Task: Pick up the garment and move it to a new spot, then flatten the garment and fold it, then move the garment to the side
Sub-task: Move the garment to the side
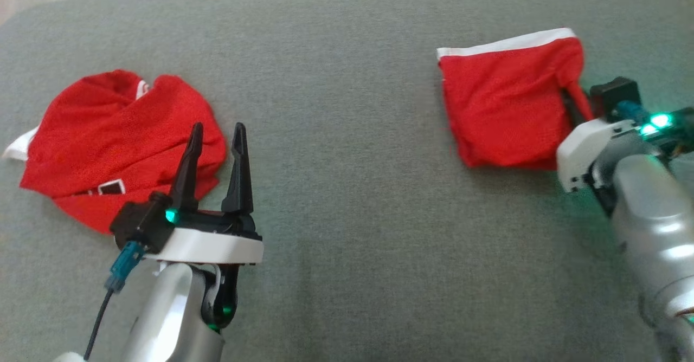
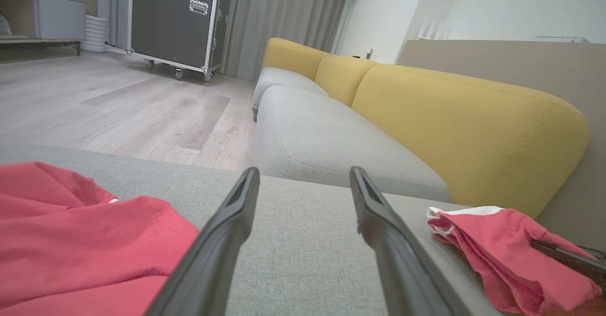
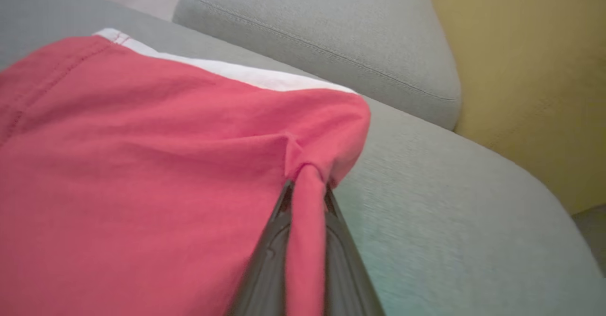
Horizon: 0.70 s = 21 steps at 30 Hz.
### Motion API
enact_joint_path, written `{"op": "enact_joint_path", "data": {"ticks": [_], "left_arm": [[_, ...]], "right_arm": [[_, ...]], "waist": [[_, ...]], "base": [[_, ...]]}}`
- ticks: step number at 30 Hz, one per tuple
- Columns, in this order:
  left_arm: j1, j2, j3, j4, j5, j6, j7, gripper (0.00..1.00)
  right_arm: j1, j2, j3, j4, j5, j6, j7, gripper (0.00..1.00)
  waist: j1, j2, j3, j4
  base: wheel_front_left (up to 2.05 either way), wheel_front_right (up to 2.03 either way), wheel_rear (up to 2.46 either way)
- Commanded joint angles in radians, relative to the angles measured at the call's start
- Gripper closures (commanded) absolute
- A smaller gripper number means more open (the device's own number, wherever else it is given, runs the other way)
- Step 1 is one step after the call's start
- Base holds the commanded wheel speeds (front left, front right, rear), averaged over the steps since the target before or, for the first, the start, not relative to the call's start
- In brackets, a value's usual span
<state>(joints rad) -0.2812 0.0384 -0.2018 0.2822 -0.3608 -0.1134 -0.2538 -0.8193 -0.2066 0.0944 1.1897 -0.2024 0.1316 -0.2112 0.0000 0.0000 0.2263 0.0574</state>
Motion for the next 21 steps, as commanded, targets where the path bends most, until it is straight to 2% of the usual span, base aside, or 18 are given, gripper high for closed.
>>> {"op": "enact_joint_path", "data": {"ticks": [1,10,16,21], "left_arm": [[-0.018,0.012,0.032,-0.036,0.002,0.000,-0.008,0.00],[-0.031,0.012,0.033,-0.043,0.004,-0.002,-0.008,0.00],[-0.047,0.012,0.031,-0.048,0.011,-0.006,-0.008,0.00],[-0.055,0.012,0.030,-0.046,0.018,-0.008,-0.008,0.00]], "right_arm": [[-0.036,-0.015,0.030,-0.015,0.001,-0.001,-0.007,1.00],[-0.056,-0.240,0.202,0.059,0.017,-0.001,0.006,1.00],[-0.072,-0.357,0.219,0.075,0.043,-0.001,0.020,1.00],[-0.085,-0.412,0.203,0.074,0.040,-0.001,0.031,1.00]], "waist": [[0.0000,0.0000,0.000,-0.011],[0.0000,0.0000,0.020,-0.026],[0.0000,0.0000,0.051,-0.016],[0.0000,0.0000,0.074,-0.008]], "base": [[0.00,0.00,0.00],[0.00,0.00,0.00],[0.00,0.00,0.00],[0.00,0.00,0.00]]}}
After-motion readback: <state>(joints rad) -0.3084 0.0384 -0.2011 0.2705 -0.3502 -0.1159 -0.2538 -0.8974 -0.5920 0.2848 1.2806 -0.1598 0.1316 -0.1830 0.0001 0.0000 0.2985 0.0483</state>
